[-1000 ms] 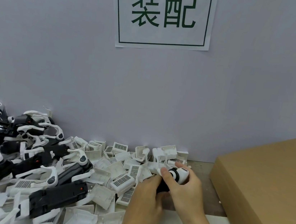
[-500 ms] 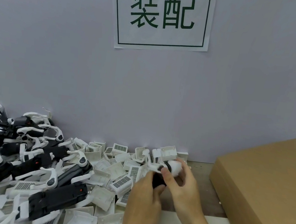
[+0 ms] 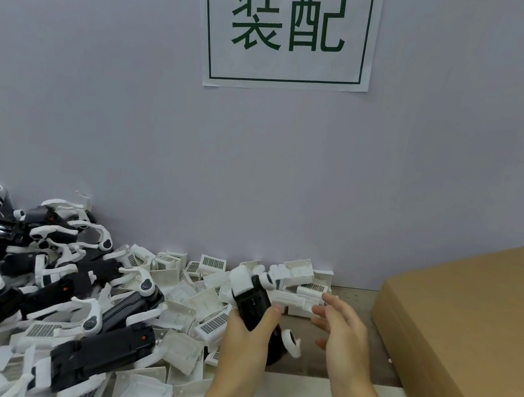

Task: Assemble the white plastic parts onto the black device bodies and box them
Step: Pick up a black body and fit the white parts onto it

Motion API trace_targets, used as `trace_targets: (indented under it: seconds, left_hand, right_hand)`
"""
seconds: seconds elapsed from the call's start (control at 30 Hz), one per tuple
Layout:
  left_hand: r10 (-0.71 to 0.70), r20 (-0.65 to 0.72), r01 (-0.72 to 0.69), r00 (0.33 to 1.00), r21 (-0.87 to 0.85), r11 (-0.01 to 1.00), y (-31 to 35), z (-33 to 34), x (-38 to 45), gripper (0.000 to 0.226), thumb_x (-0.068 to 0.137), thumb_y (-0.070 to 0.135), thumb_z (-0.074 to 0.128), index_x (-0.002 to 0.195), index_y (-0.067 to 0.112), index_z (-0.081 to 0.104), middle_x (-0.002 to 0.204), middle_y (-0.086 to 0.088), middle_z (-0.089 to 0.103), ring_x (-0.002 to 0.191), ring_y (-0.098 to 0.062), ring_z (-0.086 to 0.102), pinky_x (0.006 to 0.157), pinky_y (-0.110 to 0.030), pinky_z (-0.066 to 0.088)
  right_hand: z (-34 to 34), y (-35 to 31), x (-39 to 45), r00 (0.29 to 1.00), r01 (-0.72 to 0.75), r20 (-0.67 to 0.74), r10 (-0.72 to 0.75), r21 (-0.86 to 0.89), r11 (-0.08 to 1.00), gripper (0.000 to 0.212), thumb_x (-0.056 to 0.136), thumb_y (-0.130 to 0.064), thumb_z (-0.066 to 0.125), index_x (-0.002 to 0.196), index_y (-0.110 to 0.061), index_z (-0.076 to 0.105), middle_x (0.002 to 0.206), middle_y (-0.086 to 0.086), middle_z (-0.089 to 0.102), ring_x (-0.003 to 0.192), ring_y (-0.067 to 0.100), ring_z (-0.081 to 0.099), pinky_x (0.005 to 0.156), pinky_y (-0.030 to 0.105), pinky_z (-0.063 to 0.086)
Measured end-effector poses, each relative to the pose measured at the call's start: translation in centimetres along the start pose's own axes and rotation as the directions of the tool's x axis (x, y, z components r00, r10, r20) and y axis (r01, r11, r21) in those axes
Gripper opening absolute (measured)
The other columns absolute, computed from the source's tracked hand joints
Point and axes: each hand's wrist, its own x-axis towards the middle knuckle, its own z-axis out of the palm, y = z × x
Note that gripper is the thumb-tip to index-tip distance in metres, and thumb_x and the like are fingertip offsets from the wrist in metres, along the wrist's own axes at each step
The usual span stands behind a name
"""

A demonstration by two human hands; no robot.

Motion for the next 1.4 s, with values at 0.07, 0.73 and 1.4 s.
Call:
trace_targets:
  seconds: [0.07,0.73,1.4]
  left_hand:
    - [-0.025,-0.008,0.025,1.000,-0.025,0.999,0.1,0.0,0.1,0.037,0.086,0.045,0.073,0.107,0.021,0.055,0.102,0.000,0.071,0.095,-0.014,0.068,0.070,-0.029,0.051]
    - [-0.173,0.041,0.166,0.984,-0.553,0.817,1.1,-1.1,0.2,0.034,0.101,0.029,0.051,0.099,-0.001,0.067,0.075,-0.017,0.073,0.057,-0.028,0.070,0.047,-0.029,0.053]
    - [-0.044,-0.011,0.035,0.999,-0.428,0.903,0.8,-0.6,-0.1,0.027,0.102,0.017,0.050,0.120,0.002,0.064,0.107,-0.026,0.072,0.089,-0.039,0.067,0.083,-0.051,0.053]
  right_hand:
    - [-0.2,0.1,0.4,0.999,-0.030,-0.040,0.031,0.033,0.999,0.025,0.105,-0.016,0.045,0.107,-0.028,0.066,0.102,0.000,0.070,0.096,0.017,0.065,0.070,0.032,0.046]
    - [0.3,-0.5,-1.9,0.749,-0.217,0.595,0.290,-0.194,0.957,0.055,0.062,-0.007,0.055,0.115,-0.008,0.067,0.091,0.028,0.072,0.072,0.033,0.066,0.074,0.039,0.047]
    - [2.0,0.0,-3.0,0.736,-0.297,0.641,0.217,0.017,0.955,0.032,0.096,0.003,0.050,0.108,-0.019,0.069,0.083,0.011,0.068,0.063,0.019,0.058,0.057,0.028,0.047]
